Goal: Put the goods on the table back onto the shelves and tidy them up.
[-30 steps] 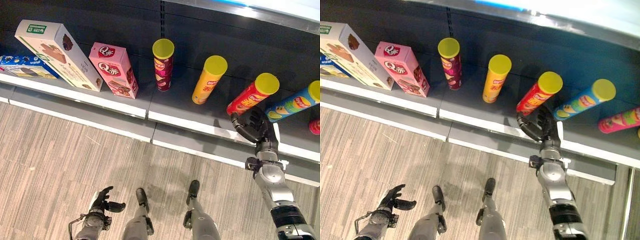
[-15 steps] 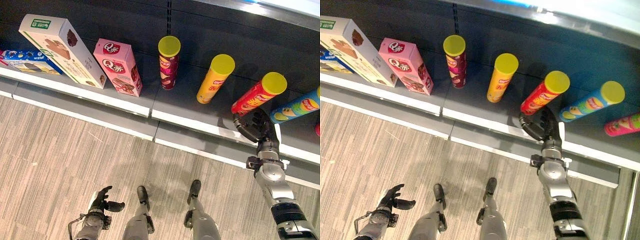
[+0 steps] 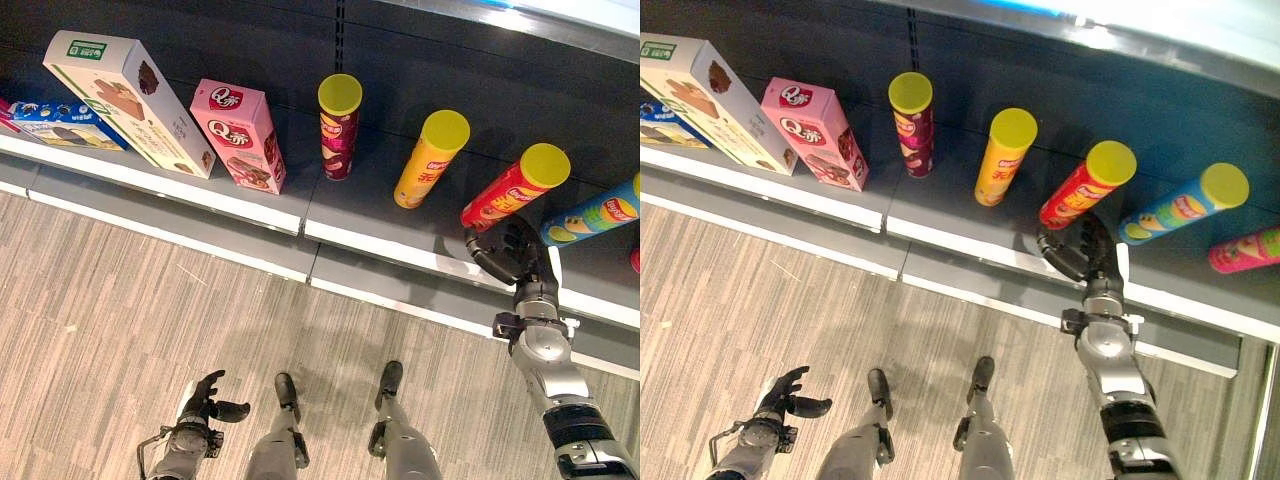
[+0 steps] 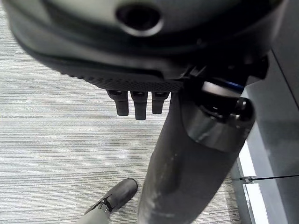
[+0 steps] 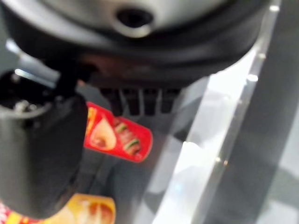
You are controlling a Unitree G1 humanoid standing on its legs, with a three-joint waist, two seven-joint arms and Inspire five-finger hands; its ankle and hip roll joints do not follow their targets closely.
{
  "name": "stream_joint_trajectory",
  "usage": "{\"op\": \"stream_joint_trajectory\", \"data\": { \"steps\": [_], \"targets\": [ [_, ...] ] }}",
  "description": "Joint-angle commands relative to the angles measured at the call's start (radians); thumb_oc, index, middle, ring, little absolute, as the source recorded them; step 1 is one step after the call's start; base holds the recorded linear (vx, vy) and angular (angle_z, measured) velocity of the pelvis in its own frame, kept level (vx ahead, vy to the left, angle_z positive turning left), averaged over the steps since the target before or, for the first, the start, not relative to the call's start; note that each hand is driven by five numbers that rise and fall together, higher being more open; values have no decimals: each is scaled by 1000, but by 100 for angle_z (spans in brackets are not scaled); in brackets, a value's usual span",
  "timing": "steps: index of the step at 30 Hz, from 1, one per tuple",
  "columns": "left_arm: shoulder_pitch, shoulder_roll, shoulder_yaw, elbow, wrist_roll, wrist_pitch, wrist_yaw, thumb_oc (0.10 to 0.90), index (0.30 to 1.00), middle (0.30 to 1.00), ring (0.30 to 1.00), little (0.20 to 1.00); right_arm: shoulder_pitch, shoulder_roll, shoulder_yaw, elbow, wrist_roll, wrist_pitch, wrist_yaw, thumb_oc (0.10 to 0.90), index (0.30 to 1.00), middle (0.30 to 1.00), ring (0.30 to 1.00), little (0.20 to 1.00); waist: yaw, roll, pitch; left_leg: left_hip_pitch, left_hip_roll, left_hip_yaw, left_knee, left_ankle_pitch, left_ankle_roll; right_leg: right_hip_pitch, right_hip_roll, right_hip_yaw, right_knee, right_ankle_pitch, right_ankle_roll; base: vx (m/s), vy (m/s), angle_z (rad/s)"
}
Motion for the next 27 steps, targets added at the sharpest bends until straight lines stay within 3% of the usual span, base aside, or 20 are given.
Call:
{"op": "stream_joint_trajectory", "data": {
  "steps": [1, 7, 8, 12, 13, 16, 17, 20, 21, 23, 27],
  "targets": [
    [-21, 58, -42, 41, 8, -18, 40, 800, 900, 900, 900, 900, -15, -90, -87, -57, -83, -47, -57, 800, 900, 900, 900, 900, 0, -30, -29, 85, 156, 35, 4, -62, -141, 10, -231, 7, 117, -25, 177, 0, 0, 0],
    [-48, 57, -17, 65, 16, -6, 47, 800, 900, 900, 900, 900, 130, -77, -153, -247, -107, -72, -23, 800, 900, 900, 900, 900, -33, -52, -43, 103, 159, 47, 4, -66, -144, 23, -219, 15, 107, -22, 177, 0, 0, 0],
    [-53, 61, -4, 68, 21, -3, 38, 800, 900, 900, 900, 900, 202, -78, -163, -375, -47, -111, 61, 800, 900, 900, 900, 900, -51, -64, -52, 113, 161, 54, 4, -65, -148, 30, -212, 19, 103, -19, 177, -2, 18, -4],
    [-53, 64, 10, 72, 39, -1, 18, 800, 900, 900, 900, 900, 320, -77, -196, -510, 82, -144, 199, 800, 900, 900, 900, 900, -76, -79, -71, 128, 165, 64, 4, -61, -155, 45, -199, 26, 94, -13, 177, -5, 27, -17],
    [-46, 60, 27, 84, 47, -6, -5, 800, 900, 900, 900, 900, 421, -44, -226, -574, 271, -162, 340, 800, 900, 900, 900, 900, -102, -90, -89, 143, 165, 77, 4, -62, -159, 59, -191, 32, 84, -10, 177, -5, 72, -14],
    [-44, 54, 32, 94, 64, -9, -20, 800, 900, 900, 900, 900, 485, -17, -219, -579, 372, -140, 427, 800, 900, 900, 900, 900, -120, -96, -103, 157, 163, 86, 4, -65, -160, 69, -188, 39, 80, -8, 177, 12, 54, -15],
    [-32, 50, 35, 95, 72, -15, -42, 800, 900, 900, 900, 900, 543, -4, -194, -555, 445, -111, 511, 800, 900, 900, 900, 900, -130, -101, -115, 171, 162, 93, 4, -69, -160, 78, -187, 46, 78, -8, 177, 18, 50, -38],
    [-20, 55, 16, 81, 99, -28, -90, 800, 900, 900, 900, 900, 624, -7, -106, -399, 463, -12, 636, 800, 900, 900, 900, 900, -143, -105, -133, 195, 156, 104, 4, -72, -159, 96, -187, 57, 78, -7, 177, 32, 67, -28],
    [6, 57, -33, 53, 118, -41, -125, 800, 900, 900, 900, 900, 626, 30, 5, -119, 308, 20, 650, 800, 900, 900, 900, 900, -131, -101, -144, 213, 153, 95, 4, -78, -155, 125, -189, 51, 75, -15, 177, 24, 21, -23],
    [12, 51, -61, 30, 108, -50, -131, 800, 900, 900, 900, 900, 580, 54, 56, 20, 168, 0, 602, 800, 900, 900, 900, 900, -121, -96, -145, 219, 151, 88, 4, -80, -150, 135, -191, 48, 79, -20, 177, 12, -5, 4],
    [26, 49, -99, 21, 105, -59, -142, 800, 900, 900, 900, 900, 502, 122, 113, 191, 62, -4, 550, 800, 900, 900, 900, 900, -106, -83, -149, 245, 152, 76, 4, -86, -141, 161, -192, 48, 95, -45, 177, 16, -13, -6]
  ]
}}
